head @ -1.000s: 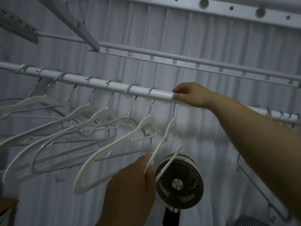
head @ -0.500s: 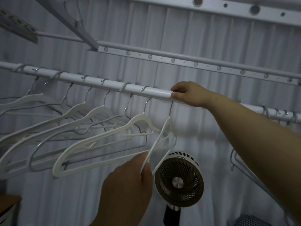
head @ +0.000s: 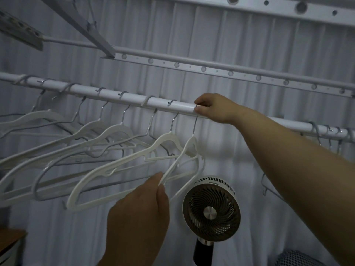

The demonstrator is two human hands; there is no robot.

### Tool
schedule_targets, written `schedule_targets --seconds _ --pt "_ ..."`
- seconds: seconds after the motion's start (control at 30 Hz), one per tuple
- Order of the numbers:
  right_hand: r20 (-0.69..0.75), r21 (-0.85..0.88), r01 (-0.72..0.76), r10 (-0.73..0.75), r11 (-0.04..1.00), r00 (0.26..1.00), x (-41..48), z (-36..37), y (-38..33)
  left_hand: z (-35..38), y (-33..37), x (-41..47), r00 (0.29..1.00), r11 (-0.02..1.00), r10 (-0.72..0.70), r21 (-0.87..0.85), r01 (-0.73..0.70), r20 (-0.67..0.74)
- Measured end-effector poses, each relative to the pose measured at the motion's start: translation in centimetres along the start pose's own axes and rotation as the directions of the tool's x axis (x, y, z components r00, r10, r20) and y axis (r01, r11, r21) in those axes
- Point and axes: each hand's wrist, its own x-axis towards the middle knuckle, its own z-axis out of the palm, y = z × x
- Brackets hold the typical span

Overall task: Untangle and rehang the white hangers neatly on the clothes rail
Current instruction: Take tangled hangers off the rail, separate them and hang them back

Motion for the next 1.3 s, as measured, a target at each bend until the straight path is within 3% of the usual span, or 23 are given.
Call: schedule_targets --seconds 0.27,0.33,0.43,0.63,0.73,0.87,1.07,1.3 --pt "-0.035 0.068 -0.030 0.032 0.997 0.999 -0.4 -1.0 1.1 0.0 -0.3 0.4 0.996 0.991 0.057 -0.125 -0.049 0.063" --pt "-0.058 0.061 -0.029 0.033 0.998 0.998 -1.1 -2.0 1.8 -0.4 0.0 0.7 0.997 0.994 0.066 -0.090 -0.062 0.045" --pt "-0.078 0.004 -0.031 0.031 1.000 0.996 -2.8 -3.8 3.5 -1.0 1.3 1.1 0.998 0.997 0.058 -0.049 -0.057 0.015" --pt "-0.072 -0.136 -0.110 0.101 0.985 0.992 -6.9 -7.9 9.0 -1.7 7.1 0.8 0.979 0.967 0.194 -0.157 -0.201 -0.060" --pt "-0.066 -0.167 -0.147 0.138 0.975 0.988 -9.2 -9.8 12.2 -0.8 10.9 -0.5 0.981 0.926 0.186 -0.344 -0.157 0.052" --pt "-0.079 -0.167 -0.204 0.193 0.965 0.978 -11.9 -11.9 16.5 1.9 16.6 -2.7 0.932 0.815 0.092 -0.564 0.133 0.351" --pt "-0.027 -0.103 -0.197 0.195 0.975 0.980 -13.4 -12.0 20.8 3.8 23.4 -5.0 0.867 0.747 0.038 -0.590 0.305 0.496" --pt "-0.001 -0.053 -0.094 0.094 0.994 0.996 -12.1 -10.5 21.1 4.3 25.1 -5.9 0.845 0.846 0.081 -0.485 0.222 0.529"
